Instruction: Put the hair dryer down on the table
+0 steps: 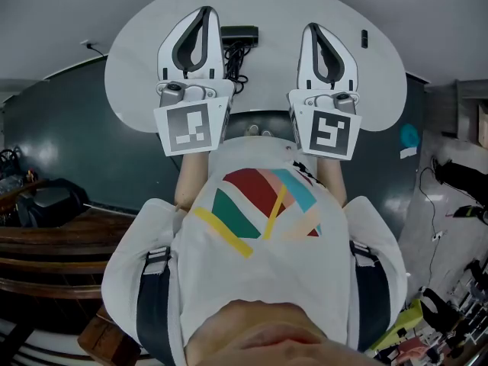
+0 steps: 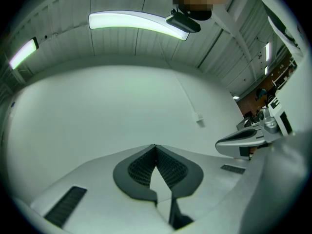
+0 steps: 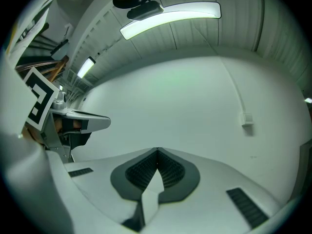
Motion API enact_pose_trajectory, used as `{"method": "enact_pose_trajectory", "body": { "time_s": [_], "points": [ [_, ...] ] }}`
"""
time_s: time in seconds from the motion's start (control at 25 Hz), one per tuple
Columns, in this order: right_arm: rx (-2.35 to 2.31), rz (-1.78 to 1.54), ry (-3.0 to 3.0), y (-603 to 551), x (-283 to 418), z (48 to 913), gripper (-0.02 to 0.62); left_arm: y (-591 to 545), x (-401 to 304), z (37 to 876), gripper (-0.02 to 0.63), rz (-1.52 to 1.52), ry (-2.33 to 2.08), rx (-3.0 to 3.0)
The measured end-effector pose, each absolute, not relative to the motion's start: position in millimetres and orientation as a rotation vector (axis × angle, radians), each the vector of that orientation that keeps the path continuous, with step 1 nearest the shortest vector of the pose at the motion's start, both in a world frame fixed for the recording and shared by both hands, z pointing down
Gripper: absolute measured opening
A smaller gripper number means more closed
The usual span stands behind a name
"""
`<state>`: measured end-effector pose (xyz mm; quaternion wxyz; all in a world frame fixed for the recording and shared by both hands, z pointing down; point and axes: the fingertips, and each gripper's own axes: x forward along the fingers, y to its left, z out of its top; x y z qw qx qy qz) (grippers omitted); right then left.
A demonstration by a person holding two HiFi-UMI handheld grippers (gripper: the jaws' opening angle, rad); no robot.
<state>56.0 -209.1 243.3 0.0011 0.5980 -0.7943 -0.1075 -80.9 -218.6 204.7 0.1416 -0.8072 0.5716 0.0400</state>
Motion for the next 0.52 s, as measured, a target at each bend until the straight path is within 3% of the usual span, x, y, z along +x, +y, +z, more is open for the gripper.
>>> {"method": "enact_pose_trajectory", "body": {
  "time_s": [0.52],
  "points": [
    [1.88,-0.354,-2.508,-204.7,58.4,239.8,0.009,-212.5,-78.8,203.8,0.014,0.114,1.653,-2.328]
  ]
}}
